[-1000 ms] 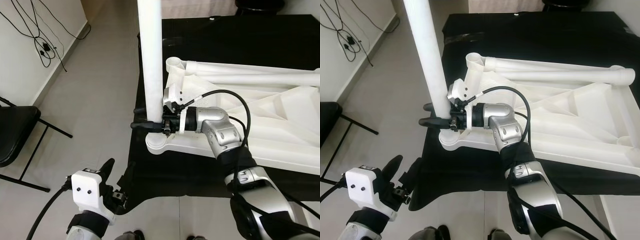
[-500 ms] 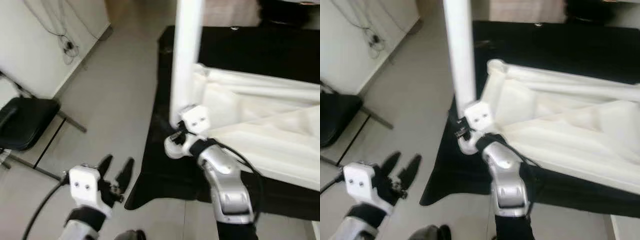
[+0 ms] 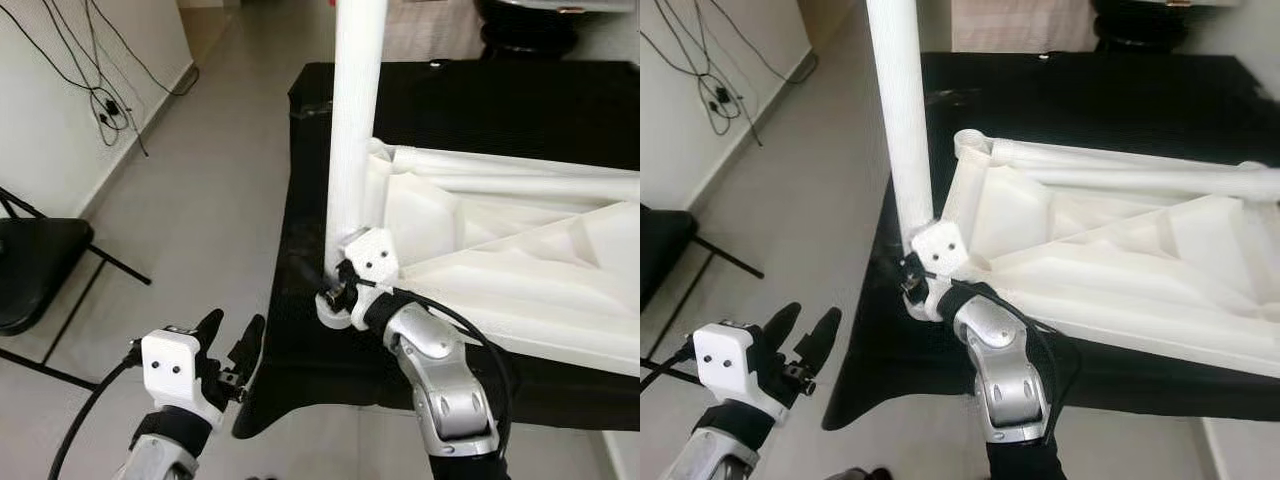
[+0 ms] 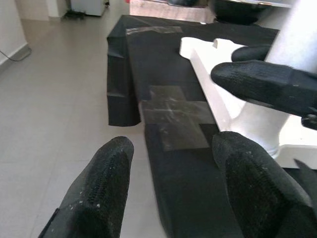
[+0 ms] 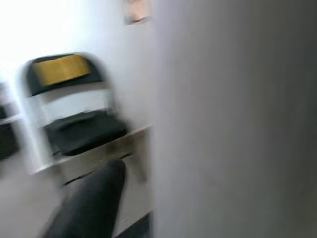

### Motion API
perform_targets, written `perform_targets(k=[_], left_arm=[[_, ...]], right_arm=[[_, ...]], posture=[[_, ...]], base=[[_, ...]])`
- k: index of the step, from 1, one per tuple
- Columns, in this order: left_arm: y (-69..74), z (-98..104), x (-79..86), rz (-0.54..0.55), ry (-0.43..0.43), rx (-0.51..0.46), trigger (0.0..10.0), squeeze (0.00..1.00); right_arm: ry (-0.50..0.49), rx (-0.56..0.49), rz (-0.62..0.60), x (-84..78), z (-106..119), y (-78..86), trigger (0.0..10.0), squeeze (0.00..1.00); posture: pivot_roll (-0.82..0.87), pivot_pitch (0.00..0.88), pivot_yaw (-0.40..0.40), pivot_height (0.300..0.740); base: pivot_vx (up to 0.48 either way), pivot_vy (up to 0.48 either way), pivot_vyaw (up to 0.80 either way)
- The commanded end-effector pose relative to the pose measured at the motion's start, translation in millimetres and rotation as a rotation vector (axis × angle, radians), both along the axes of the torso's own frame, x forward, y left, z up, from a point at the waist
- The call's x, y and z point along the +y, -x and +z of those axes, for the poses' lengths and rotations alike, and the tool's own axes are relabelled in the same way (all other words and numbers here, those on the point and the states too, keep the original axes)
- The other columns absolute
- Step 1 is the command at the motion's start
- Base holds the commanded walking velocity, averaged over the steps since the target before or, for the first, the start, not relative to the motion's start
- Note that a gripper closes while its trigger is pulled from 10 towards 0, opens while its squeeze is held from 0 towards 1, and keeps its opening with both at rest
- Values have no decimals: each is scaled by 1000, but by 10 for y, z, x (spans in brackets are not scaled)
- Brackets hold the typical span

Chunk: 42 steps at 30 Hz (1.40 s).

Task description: Building children table

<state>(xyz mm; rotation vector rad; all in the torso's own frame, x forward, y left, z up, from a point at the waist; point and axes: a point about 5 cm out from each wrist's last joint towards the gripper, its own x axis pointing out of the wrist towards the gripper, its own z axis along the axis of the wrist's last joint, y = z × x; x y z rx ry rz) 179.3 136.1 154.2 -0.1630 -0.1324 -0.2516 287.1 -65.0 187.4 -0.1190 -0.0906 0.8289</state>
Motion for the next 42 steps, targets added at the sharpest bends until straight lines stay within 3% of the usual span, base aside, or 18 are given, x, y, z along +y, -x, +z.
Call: perform_targets(k=[1, 2, 5, 6, 7, 8, 14, 15, 18, 19, 21, 22, 30, 34, 40, 42], left_arm=[[25, -18, 13, 9, 1, 10, 10000, 0], [37, -7, 4, 7, 2, 9, 10000, 0], [42, -3, 0, 6, 2, 9, 10000, 0], [52, 1, -6, 6, 3, 9, 10000, 0], [52, 1, -6, 6, 3, 9, 10000, 0], [63, 5, -10, 6, 3, 9, 10000, 0], [102, 21, -20, 8, 2, 9, 10000, 0], [137, 37, -29, 9, 2, 10, 10000, 0], [155, 48, -37, 7, 3, 13, 10000, 0], [161, 54, -40, 6, 3, 14, 10000, 0], [167, 60, -42, 5, 3, 14, 10000, 0], [176, 66, -42, 6, 3, 14, 10000, 0], [209, 87, -50, 5, 4, 17, 10000, 0], [213, 88, -56, 8, 7, 21, 10000, 0], [195, 82, -58, 9, 12, 20, 10000, 0], [188, 79, -56, 8, 14, 20, 10000, 0]], right_arm=[[18, -5, 207, 115, 52, -22, 10000, 1000], [83, -43, 282, 60, 88, -98, 10000, 1000], [122, -68, 325, 31, 107, -127, 10000, 1000], [156, -78, 378, -10, 128, -175, 10000, 337], [156, -78, 378, -10, 128, -175, 10000, 337], [205, -91, 428, -55, 161, -247, 10000, 0], [264, -75, 542, -131, 270, -395, 10000, 0], [277, -49, 592, -150, 312, -493, 10000, 0], [274, -28, 585, -145, 297, -586, 10000, 0], [259, -5, 582, -134, 277, -618, 9333, 0], [250, 10, 585, -129, 262, -642, 9333, 0], [243, 21, 587, -122, 237, -668, 0, 0], [238, 61, 608, -117, 143, -696, 0, 0], [223, 70, 603, -192, 95, -706, 0, 0], [172, 42, 530, -317, 80, -644, 0, 0], [149, 30, 468, -349, 52, -553, 0, 0]], posture=[[93, 171, 13, 740], [113, 177, 11, 740], [113, 177, 11, 740], [129, 186, 5, 740], [129, 186, 5, 740], [133, 190, 3, 740], [148, 211, -2, 740], [155, 221, -2, 740], [162, 232, -1, 740], [162, 242, -5, 740], [161, 245, -5, 740], [162, 251, -4, 740], [166, 269, -6, 740], [133, 271, -15, 740], [91, 265, -17, 740], [83, 263, -16, 740]], base=[[0, 0, 0], [0, 0, 0], [0, 0, 0], [0, 0, 0], [0, 0, 0], [0, 0, 0], [0, 0, 0], [0, 0, 0], [0, 0, 0], [0, 0, 0], [0, 0, 0], [0, 0, 0], [0, 0, 0], [0, 0, 0], [0, 0, 0], [0, 0, 0]])
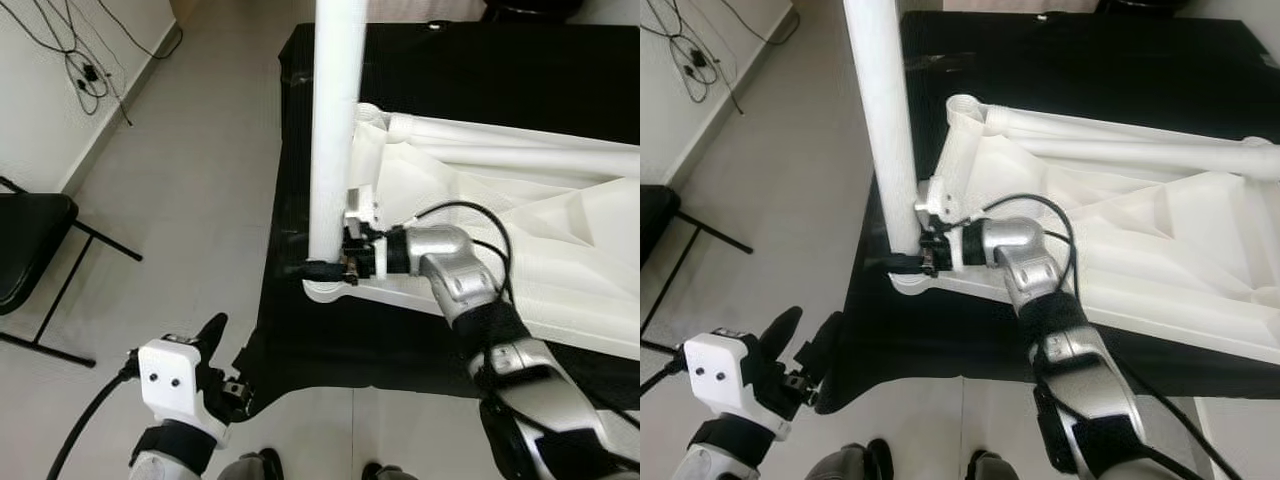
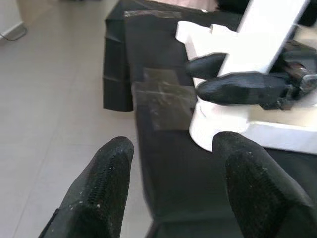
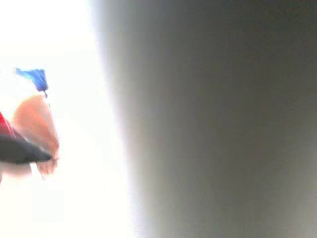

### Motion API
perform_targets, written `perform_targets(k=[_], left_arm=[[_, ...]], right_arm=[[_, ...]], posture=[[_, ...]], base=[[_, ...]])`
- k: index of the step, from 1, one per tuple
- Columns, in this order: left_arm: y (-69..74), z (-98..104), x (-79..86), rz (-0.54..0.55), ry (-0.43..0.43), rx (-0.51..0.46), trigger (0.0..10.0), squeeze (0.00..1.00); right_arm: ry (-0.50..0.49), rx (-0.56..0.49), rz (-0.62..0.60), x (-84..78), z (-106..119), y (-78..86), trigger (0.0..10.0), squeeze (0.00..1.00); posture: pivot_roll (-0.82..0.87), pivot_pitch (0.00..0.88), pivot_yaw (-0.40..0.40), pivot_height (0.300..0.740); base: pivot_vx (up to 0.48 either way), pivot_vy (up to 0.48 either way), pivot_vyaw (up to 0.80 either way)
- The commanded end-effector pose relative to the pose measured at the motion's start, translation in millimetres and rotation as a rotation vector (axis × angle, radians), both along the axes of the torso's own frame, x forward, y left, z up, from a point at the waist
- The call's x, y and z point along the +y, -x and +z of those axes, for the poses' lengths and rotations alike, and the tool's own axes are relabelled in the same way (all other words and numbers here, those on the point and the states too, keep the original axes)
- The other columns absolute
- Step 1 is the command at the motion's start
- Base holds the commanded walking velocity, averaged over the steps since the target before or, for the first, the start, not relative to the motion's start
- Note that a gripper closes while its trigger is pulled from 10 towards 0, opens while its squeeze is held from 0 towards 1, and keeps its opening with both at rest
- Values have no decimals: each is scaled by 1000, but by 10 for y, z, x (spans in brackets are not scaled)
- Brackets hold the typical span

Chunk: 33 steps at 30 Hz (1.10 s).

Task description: Building children table

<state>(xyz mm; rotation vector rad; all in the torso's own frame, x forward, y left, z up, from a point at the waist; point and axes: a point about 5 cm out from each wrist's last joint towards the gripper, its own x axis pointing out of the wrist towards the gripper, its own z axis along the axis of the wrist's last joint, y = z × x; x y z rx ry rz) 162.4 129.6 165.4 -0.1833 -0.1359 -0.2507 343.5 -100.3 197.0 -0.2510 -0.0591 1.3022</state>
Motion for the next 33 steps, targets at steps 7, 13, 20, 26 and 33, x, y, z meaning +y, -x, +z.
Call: perform_targets(k=[7, 13, 20, 26, 33], left_arm=[[-42, -54, 44, 0, -9, 21, 10000, 0], [-126, -101, 69, -4, -11, 23, 10000, 0], [-143, -114, 107, 18, -18, 19, 10000, 0], [-146, -117, 96, 11, -16, 18, 10000, 0], [-129, -120, 64, 8, -10, 16, 10000, 0]], right_arm=[[6, 15, -577, 151, -322, 606, 0, 0], [-23, -22, -835, 190, -337, 719, 0, 0], [-17, 38, -765, 319, -376, 696, 4039, 0], [-101, 81, -562, 516, -198, 769, 10000, 1000], [-136, 13, -110, 534, 78, 585, 10000, 1000]], posture=[[50, 243, 11, 740], [53, 199, 20, 740], [58, 182, 21, 740], [61, 182, 16, 740], [77, 184, 2, 740]], base=[[0, 0, 0], [0, 0, 0], [0, 0, 0], [0, 0, 0], [0, 0, 0]])
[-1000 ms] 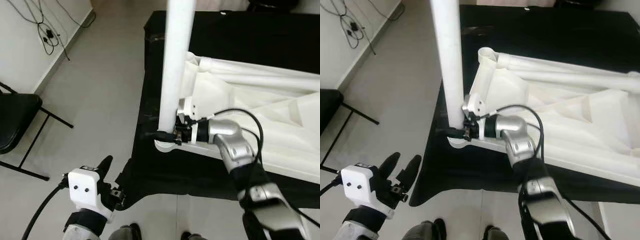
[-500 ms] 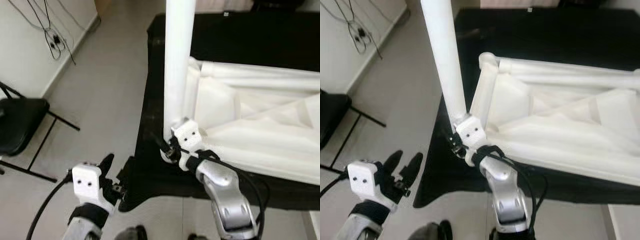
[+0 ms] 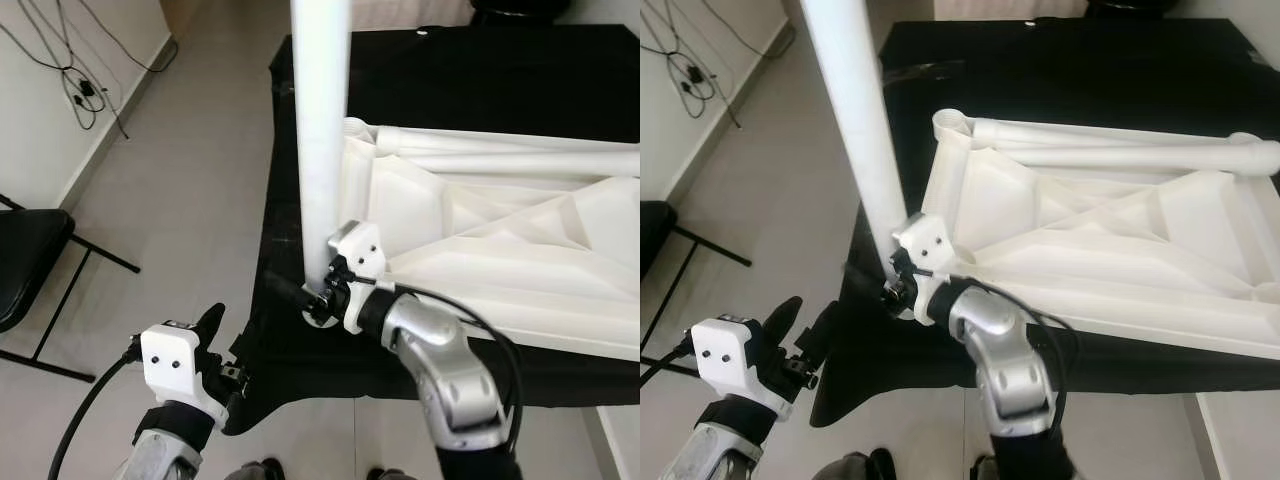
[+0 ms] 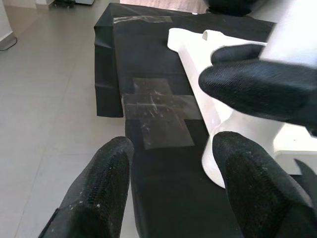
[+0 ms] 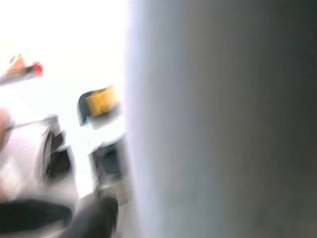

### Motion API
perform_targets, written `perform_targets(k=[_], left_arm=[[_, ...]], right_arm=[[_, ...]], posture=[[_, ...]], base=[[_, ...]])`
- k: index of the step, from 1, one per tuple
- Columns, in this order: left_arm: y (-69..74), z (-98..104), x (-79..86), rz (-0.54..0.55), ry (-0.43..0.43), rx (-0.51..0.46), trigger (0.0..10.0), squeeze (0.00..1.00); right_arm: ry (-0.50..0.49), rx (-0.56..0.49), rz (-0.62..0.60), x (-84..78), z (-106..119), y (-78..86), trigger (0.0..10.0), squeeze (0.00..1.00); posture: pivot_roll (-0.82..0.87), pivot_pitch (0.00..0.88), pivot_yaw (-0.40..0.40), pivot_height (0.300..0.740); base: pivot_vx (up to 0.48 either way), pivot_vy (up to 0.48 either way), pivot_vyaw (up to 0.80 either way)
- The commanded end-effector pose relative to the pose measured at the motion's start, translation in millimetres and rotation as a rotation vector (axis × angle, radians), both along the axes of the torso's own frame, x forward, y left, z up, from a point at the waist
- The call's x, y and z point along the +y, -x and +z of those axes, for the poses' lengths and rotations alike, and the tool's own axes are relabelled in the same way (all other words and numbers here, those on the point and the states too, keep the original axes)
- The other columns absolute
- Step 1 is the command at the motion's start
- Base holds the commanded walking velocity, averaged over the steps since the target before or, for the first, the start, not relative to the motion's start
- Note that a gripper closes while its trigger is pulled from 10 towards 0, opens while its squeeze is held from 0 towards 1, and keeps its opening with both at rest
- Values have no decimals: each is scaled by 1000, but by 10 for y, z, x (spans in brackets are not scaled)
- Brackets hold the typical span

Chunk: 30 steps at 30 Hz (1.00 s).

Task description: Building children table

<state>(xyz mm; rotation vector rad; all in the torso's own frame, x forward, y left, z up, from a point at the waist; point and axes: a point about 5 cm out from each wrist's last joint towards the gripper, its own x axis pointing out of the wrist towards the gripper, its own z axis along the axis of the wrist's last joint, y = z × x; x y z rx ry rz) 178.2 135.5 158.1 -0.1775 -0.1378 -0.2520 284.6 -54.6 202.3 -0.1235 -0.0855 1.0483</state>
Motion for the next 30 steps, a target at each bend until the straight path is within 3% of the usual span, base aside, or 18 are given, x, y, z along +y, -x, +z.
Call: perform_targets(k=[1, 2, 3, 8, 14, 15, 16, 17, 30], left_arm=[[29, -48, 4, 9, -5, 19, 10000, 0], [37, -47, -1, 9, -4, 18, 10000, 0], [48, -44, -8, 10, -3, 18, 10000, 0], [72, -36, -18, 10, -1, 18, 10000, 0], [119, -21, -29, 8, -2, 23, 10000, 0], [131, -15, -30, 7, -2, 24, 10000, 0], [140, -12, -30, 6, -3, 25, 10000, 0], [147, -9, -32, 5, -3, 26, 10000, 0], [171, 5, -35, 9, -5, 28, 10000, 0]], right_arm=[[-5, -25, 138, 77, 26, -4, 10000, 1000], [16, -34, 195, 51, 36, -51, 10000, 1000], [45, -34, 254, 21, 31, -112, 10000, 0], [81, -27, 334, -25, 25, -204, 10000, 0], [64, 14, 407, -52, 134, -426, 10000, 0], [65, 21, 431, -51, 157, -446, 7451, 0], [66, 31, 457, -48, 169, -451, 4196, 0], [68, 33, 483, -45, 172, -470, 0, 0], [64, 21, 505, -94, 143, -543, 0, 0]], posture=[[77, 184, 2, 740], [77, 184, 2, 740], [82, 186, -1, 740], [91, 189, -2, 740], [110, 212, 1, 740], [114, 218, 1, 740], [114, 220, 1, 740], [116, 223, 0, 740], [135, 238, 4, 740]], base=[[0, 0, 0], [0, 0, 0], [0, 0, 0], [0, 0, 0], [0, 0, 0], [0, 0, 0], [0, 0, 0], [0, 0, 0], [0, 0, 0]])
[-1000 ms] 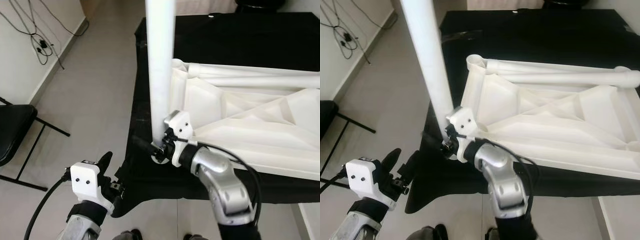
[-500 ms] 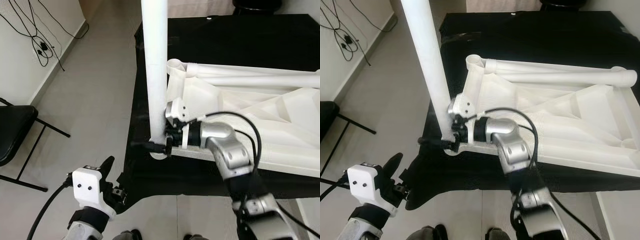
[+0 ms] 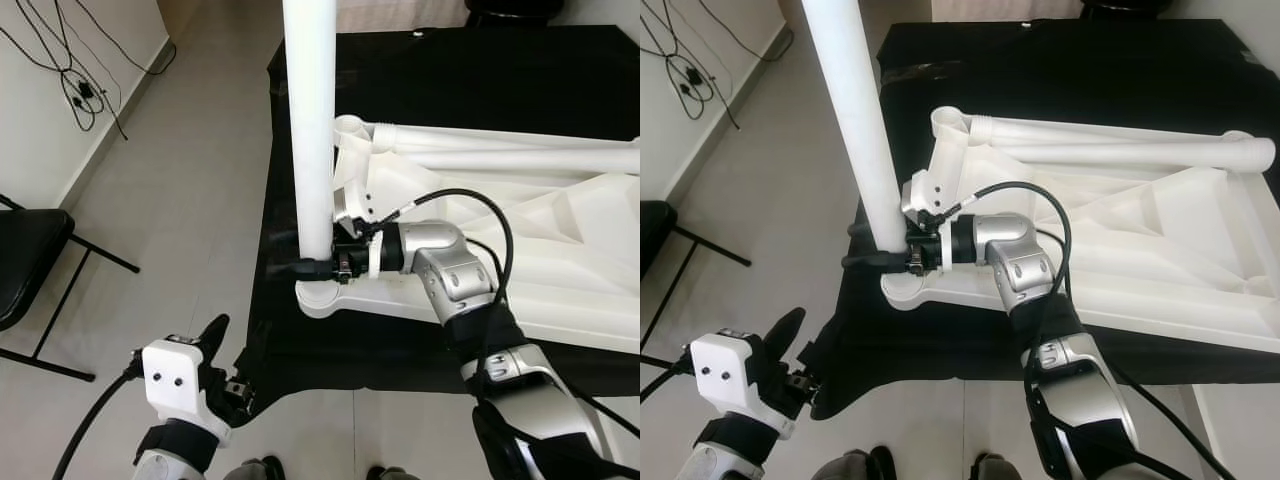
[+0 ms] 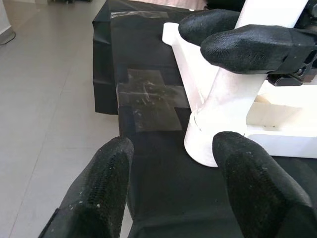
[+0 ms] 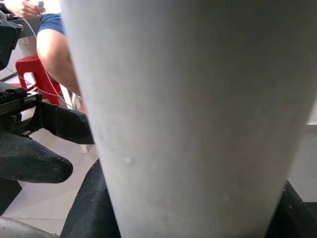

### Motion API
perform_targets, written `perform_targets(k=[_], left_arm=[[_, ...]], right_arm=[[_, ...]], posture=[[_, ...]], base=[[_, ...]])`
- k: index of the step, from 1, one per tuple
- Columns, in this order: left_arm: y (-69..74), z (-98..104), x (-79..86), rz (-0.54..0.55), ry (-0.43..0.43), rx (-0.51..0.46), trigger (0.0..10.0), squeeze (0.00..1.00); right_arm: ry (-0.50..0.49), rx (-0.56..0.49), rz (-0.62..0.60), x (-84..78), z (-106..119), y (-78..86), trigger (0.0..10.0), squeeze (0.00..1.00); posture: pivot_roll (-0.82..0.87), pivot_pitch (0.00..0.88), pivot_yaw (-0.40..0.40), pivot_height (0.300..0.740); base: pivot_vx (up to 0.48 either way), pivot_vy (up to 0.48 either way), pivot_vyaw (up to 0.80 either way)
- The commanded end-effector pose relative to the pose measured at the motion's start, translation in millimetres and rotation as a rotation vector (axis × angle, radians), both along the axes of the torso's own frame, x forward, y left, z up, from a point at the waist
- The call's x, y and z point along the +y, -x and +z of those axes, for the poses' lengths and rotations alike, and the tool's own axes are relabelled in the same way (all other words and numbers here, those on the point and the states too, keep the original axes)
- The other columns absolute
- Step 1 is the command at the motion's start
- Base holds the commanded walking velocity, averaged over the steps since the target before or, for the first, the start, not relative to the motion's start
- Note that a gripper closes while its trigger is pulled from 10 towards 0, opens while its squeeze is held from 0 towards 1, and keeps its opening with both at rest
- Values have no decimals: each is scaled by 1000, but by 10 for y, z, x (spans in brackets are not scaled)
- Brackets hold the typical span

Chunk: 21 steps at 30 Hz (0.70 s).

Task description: Building children table

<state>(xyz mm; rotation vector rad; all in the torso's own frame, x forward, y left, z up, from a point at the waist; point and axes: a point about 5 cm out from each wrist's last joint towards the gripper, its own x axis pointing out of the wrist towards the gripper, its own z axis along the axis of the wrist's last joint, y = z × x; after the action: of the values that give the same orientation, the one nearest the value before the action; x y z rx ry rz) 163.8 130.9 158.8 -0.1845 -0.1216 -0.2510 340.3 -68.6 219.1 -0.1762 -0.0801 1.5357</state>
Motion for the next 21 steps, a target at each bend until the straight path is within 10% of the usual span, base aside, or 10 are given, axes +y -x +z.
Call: perform_targets(k=[1, 8, 10, 13, 16, 21], left_arm=[[24, -2, 12, 10, -10, 12, 10000, 0], [-3, -2, 27, 11, -11, 10, 10000, 0], [-41, -17, 59, 10, -14, 7, 10000, 0], [-65, -21, 66, 9, -15, 5, 10000, 0], [-98, -36, 73, 8, -17, 3, 10000, 0], [-150, -65, 86, 9, -16, 6, 10000, 0]], right_arm=[[-10, 22, 5, 9, -35, 16, 0, 0], [-32, -1, -148, -257, -127, 154, 0, 0], [67, -35, -888, -412, -433, 304, 0, 0], [109, -50, -1191, -514, -530, 471, 0, 0], [67, 20, -1113, -287, -563, 688, 0, 0], [8, 4, -1014, 18, -497, 495, 0, 0]], posture=[[137, 240, 6, 740], [126, 230, 7, 740], [106, 215, 3, 740], [103, 207, 8, 740], [90, 191, 22, 740], [106, 166, 16, 740]], base=[[0, 0, 0], [0, 0, 0], [0, 0, 0], [0, 0, 0], [0, 0, 0], [0, 0, 0]])
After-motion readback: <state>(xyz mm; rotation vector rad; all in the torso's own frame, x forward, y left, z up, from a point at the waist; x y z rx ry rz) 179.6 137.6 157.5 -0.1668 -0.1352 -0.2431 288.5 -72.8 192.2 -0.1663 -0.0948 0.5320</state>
